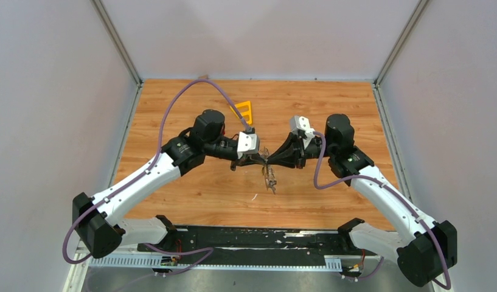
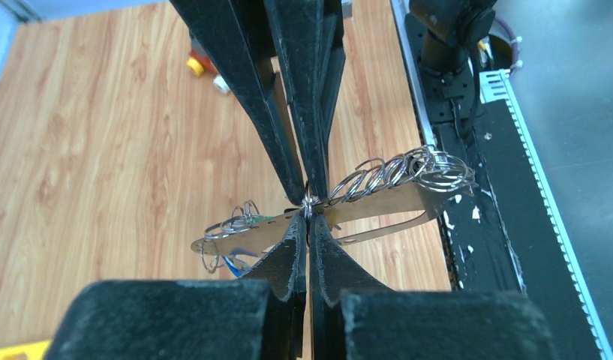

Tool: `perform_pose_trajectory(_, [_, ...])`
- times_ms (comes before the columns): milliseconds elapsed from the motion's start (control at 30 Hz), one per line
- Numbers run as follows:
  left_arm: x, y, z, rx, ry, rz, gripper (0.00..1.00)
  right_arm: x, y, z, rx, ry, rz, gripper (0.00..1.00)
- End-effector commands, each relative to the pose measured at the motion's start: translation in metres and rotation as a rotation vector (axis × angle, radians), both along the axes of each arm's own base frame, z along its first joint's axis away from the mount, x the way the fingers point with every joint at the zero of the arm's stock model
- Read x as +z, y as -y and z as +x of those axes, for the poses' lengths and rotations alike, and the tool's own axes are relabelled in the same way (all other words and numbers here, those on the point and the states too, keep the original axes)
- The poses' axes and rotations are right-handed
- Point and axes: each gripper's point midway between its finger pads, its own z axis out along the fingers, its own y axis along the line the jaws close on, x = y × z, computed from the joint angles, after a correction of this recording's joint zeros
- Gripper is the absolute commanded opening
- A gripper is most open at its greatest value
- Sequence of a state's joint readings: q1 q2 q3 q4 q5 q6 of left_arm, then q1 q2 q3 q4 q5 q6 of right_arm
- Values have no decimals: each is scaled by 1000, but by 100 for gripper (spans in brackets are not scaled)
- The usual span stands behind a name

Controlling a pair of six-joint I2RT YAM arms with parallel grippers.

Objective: Put the keys on the keyring

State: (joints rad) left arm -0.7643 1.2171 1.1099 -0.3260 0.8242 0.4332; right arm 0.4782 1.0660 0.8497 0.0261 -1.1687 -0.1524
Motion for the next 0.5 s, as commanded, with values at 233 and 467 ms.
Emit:
perform_pose_trajectory(233, [-12, -28, 19, 215, 40, 315, 0, 3, 7, 11, -88, 98, -31, 38])
perform_pose_trajectory(467, [-7, -33, 10, 261, -34, 406, 0, 0, 4, 9, -57, 81, -26, 39])
